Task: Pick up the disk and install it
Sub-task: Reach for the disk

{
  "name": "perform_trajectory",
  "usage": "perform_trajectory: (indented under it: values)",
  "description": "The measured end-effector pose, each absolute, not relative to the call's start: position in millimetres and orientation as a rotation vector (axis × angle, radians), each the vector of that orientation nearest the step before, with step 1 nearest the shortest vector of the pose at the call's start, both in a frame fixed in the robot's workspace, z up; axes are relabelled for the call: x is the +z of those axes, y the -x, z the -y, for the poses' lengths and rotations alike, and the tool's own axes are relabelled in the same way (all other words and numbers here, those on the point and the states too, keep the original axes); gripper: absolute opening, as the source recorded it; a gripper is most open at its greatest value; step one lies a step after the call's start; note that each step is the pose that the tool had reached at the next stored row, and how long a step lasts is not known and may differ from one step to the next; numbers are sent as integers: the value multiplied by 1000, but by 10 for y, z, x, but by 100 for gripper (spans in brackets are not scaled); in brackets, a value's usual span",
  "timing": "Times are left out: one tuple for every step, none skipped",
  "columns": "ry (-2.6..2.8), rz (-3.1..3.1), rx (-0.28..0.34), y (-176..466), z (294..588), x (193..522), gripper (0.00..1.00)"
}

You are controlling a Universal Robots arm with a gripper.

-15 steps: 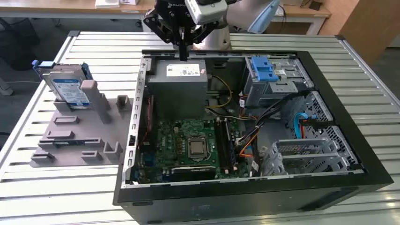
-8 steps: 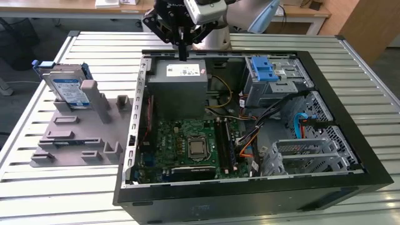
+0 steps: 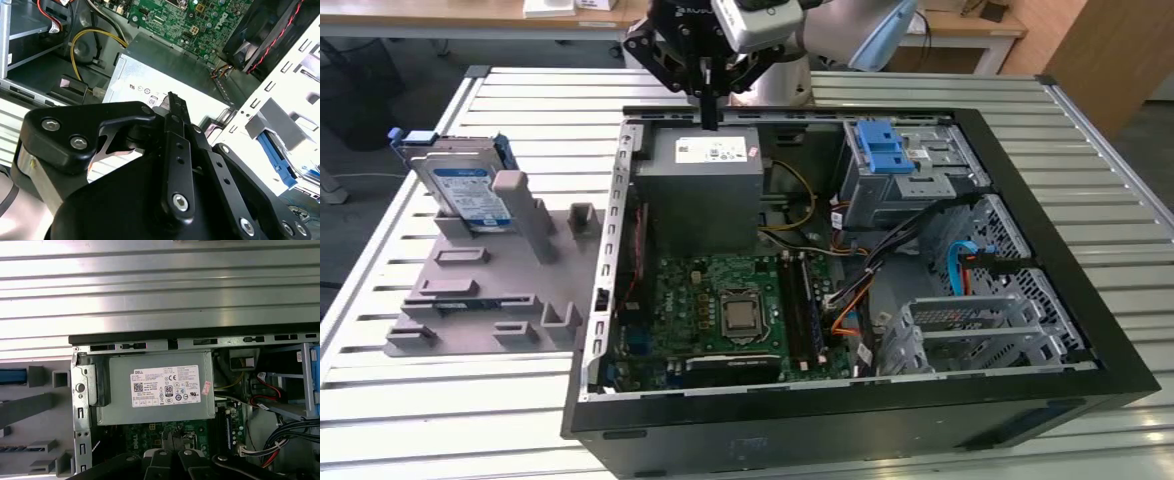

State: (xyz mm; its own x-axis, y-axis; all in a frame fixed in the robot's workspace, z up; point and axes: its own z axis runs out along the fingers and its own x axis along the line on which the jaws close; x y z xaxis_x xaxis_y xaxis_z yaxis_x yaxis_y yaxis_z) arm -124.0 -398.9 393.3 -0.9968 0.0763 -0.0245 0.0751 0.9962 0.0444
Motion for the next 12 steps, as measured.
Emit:
perform_trajectory:
  values:
    - [-118, -3112, 68, 1243, 3989, 3933, 11]
    - [-118, -3112, 68, 1246, 3989, 3933, 11]
    - [-118, -3112, 68, 1251, 3989, 3933, 11]
    - [-118, -3113, 68, 1255, 3989, 3933, 11]
    - [-118, -3112, 68, 1260, 3989, 3932, 11]
    - [-118, -3112, 68, 1264, 3989, 3932, 11]
    - [-118, -3112, 68, 1271, 3990, 3932, 11]
    - [-118, -3113, 68, 1277, 3990, 3931, 11]
    - [-118, -3112, 68, 1283, 3989, 3931, 11]
    - [-118, -3112, 68, 1287, 3989, 3930, 11]
    - [-118, -3112, 68, 1292, 3989, 3930, 11]
    - [-118, -3113, 68, 1296, 3989, 3930, 11]
